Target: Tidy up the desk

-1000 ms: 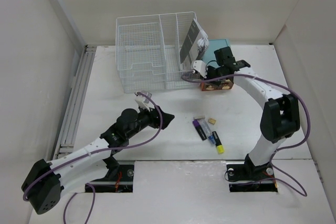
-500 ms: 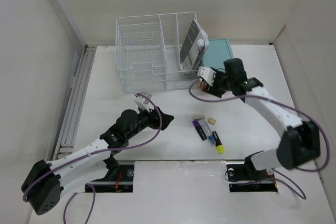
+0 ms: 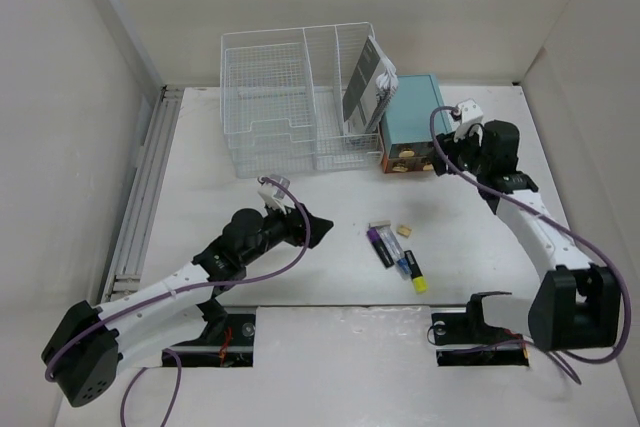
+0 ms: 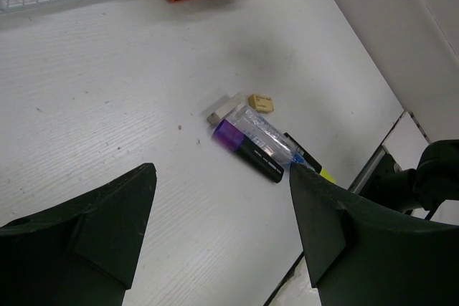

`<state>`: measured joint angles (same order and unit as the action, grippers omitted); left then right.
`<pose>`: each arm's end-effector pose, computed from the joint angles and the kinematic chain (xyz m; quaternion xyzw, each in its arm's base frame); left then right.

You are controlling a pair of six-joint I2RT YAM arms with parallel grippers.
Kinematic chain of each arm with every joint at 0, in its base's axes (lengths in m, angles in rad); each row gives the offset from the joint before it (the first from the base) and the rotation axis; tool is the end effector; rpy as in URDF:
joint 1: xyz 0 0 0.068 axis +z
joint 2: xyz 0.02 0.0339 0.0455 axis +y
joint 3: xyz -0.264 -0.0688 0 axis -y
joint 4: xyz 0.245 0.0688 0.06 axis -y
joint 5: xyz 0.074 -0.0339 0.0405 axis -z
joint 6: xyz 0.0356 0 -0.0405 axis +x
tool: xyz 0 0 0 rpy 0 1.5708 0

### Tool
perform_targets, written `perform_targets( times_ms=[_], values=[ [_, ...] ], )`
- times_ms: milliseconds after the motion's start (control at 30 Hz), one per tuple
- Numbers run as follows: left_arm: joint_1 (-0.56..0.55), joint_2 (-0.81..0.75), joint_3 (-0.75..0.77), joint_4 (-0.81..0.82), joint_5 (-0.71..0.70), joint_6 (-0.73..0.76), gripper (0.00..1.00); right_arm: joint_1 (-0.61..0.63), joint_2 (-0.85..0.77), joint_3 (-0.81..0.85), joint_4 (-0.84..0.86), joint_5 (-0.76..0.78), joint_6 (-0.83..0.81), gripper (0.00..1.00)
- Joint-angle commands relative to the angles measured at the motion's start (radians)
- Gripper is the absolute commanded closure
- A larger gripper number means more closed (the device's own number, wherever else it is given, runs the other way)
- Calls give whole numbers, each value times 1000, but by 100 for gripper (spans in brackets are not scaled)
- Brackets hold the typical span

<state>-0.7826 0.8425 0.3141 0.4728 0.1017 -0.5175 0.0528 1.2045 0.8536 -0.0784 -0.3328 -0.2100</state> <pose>0.1360 -0.1403 0.2327 0.1305 0.7146 -0.4448 0.5240 0.2730 0.0261 0.2873 -0.1974 0.8110 0.0971 0.5421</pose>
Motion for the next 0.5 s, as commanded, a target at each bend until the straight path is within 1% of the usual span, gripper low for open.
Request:
perform_targets(
  times_ms=[0,100,233,367,467],
  values=[
    [5,0,-9,72,20,-9,28,-24,80,65,40,-52,275,38],
    [5,-9,-9,72,20,-18,28,-48,145,96,58,-61,365,38],
    [5,-19,-18,72,20,-18,28,-67,230,134,98,-31,429,38],
    [5,-19,-18,72,20,-18,28,-67,314,171,117,-18,452,40],
    [5,-10,-18,72,20,-18,28,-67,337,183,138,17,461,40]
  ],
)
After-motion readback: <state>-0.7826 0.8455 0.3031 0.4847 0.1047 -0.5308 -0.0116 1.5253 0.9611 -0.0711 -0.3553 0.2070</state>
